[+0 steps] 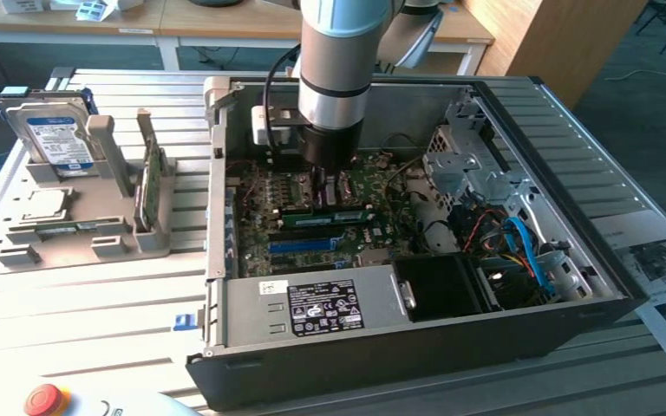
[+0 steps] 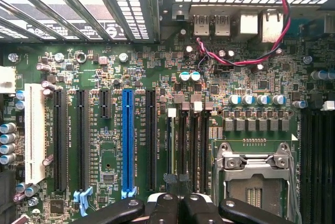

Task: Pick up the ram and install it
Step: 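Press down the ram until it locks into place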

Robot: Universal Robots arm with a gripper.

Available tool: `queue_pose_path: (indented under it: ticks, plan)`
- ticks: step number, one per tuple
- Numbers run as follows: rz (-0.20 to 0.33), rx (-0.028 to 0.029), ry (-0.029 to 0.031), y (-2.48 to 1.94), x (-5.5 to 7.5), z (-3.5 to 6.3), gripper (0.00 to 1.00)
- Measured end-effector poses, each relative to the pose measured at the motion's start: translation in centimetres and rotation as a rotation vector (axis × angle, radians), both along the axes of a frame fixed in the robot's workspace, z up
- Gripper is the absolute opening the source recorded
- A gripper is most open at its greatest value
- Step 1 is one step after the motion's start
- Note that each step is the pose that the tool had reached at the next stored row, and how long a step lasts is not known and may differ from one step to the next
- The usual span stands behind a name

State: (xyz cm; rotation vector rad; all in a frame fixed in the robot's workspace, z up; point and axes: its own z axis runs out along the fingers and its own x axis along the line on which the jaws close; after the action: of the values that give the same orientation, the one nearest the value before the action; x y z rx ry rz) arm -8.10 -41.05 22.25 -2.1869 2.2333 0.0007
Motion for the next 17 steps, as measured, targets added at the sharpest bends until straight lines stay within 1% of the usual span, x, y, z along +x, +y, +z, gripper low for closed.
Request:
queue_pose_path:
  ticks: [8,17]
  plan:
    - [0.000,0.0007,-0.0004,0.01,0.01,0.05,0.10]
    - [0.000,0.0001,0.0000,0.00,0.00,0.60,0.10]
